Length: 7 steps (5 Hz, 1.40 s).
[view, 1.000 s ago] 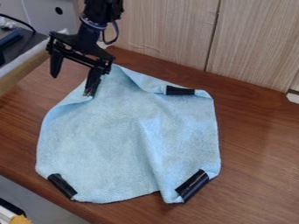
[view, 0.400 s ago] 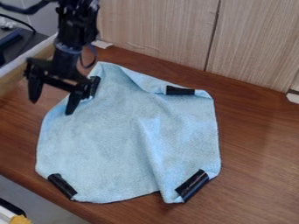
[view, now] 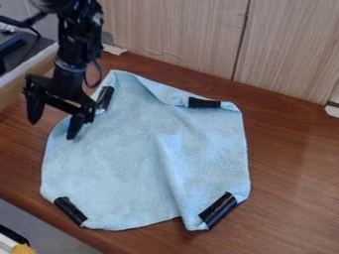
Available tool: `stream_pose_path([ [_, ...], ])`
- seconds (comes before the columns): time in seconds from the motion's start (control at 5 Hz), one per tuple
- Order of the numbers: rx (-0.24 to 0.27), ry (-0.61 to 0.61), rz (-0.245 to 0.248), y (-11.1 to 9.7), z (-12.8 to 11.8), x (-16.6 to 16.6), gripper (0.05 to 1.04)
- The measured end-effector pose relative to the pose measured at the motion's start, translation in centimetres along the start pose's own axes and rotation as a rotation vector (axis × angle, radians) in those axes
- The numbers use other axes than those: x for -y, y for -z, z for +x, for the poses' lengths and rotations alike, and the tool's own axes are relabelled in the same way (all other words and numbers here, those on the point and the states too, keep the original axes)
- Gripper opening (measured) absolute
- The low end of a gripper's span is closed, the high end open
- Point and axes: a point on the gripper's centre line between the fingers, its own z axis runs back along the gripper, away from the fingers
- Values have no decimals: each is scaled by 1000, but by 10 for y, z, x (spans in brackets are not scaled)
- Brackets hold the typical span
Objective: Fold the cloth from left to right
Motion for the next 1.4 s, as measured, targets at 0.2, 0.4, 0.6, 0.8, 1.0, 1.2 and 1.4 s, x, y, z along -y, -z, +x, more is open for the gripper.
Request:
stream_pose_path([
  [0.2, 12, 28, -10, 1, 3, 2, 690],
  [0.4, 11, 18, -9, 4, 4, 3, 383],
  [0.6, 11, 30, -30, 5, 3, 7, 162],
  [0.8, 2, 29, -93, 6, 2, 9, 61],
  [1.0, 29, 30, -151, 1, 4, 8, 54],
  [1.2, 55, 25, -189, -10, 4, 9, 54],
  [1.4, 73, 2, -180, -25, 1, 6, 54],
])
